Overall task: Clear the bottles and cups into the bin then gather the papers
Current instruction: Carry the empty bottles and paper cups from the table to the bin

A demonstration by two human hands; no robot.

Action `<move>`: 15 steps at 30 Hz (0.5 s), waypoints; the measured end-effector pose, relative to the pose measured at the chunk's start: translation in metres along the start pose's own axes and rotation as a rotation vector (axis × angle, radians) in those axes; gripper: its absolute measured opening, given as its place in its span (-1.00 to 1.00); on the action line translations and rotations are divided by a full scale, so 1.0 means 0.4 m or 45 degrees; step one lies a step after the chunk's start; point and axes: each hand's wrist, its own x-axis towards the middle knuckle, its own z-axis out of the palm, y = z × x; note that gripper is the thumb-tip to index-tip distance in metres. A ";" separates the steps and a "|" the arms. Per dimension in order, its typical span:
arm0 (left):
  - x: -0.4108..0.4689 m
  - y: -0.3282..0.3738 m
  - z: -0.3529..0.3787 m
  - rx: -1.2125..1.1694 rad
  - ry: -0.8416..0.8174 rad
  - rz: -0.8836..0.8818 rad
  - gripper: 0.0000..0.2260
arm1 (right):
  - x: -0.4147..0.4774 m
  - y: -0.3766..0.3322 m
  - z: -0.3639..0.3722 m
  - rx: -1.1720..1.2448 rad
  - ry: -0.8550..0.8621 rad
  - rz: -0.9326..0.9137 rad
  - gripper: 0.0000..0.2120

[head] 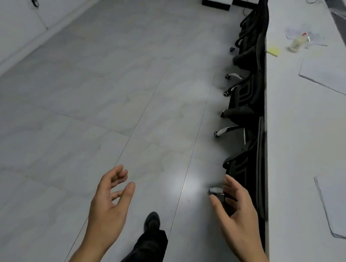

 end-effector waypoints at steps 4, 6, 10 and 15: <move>0.319 0.124 0.092 0.046 -0.131 0.085 -0.65 | 0.258 -0.092 -0.005 0.013 0.120 0.028 -0.43; 0.467 0.185 0.147 0.046 -0.218 0.119 -0.65 | 0.369 -0.125 -0.010 0.052 0.186 0.073 -0.44; 0.737 0.271 0.284 0.064 -0.359 0.198 -0.65 | 0.588 -0.142 -0.001 0.154 0.342 0.116 -0.45; 1.066 0.292 0.493 0.140 -0.456 0.224 -0.64 | 0.926 -0.107 0.032 0.237 0.425 0.196 -0.46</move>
